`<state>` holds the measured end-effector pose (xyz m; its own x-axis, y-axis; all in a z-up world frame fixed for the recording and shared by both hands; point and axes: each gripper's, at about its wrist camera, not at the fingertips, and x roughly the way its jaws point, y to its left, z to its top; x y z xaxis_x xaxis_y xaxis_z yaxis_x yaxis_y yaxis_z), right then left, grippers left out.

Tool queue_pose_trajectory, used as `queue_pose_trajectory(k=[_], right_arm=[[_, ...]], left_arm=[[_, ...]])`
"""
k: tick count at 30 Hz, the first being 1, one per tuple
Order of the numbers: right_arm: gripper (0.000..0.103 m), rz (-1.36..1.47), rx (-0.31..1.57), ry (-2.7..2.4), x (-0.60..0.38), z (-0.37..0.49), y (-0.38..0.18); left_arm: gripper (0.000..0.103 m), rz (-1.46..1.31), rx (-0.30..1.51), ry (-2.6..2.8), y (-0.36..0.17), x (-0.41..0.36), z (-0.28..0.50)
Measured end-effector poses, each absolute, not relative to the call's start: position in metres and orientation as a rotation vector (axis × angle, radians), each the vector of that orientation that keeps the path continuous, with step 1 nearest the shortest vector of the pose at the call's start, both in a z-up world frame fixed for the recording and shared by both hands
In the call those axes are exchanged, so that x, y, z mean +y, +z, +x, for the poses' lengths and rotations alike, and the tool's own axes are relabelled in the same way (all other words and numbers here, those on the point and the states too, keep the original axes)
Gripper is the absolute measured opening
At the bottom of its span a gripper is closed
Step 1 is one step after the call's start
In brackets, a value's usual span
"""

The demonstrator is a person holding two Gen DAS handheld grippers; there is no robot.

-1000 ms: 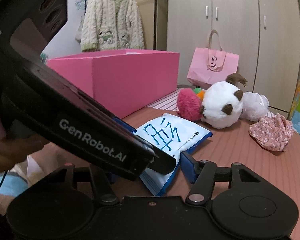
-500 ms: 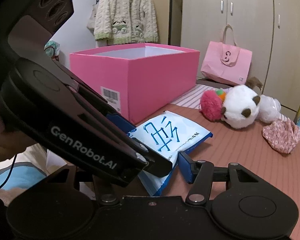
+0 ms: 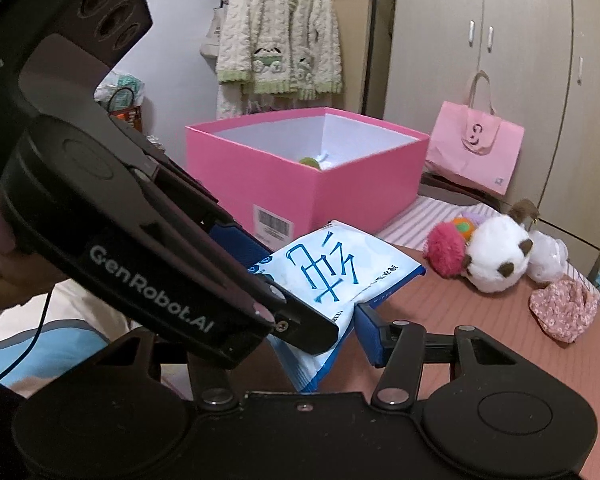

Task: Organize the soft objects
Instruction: 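Lift the wipes pack over the pink box and open the left tool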

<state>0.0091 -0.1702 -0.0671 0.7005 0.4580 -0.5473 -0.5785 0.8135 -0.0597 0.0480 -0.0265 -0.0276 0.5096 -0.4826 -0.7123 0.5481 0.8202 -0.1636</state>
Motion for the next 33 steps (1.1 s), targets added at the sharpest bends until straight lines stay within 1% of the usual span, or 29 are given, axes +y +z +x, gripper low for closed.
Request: queue_pose_trajectory(k=[11,18,27,33], right_arm=[[0.059,-0.255,0.524,0.649,-0.143,-0.015,-0.033],[0.059,-0.265,0.492,0.683,-0.131,-0.021,-0.008],[0.059,-0.252,0.467,0.710,-0.109,0.013,0.009],[0.059,-0.228,0.461,0.700,-0.090,0.051,0.016]], left_arm=[[0.051,0.081,0.825,-0.592,0.008,0.002,0.023],[0.050,0.062,0.770,-0.564,0.031,0.022,0.015],[0.051,0.021,0.712,-0.521,0.047,0.049,0.046],[0.050,-0.027,0.696,-0.502,0.048,0.072,0.093]])
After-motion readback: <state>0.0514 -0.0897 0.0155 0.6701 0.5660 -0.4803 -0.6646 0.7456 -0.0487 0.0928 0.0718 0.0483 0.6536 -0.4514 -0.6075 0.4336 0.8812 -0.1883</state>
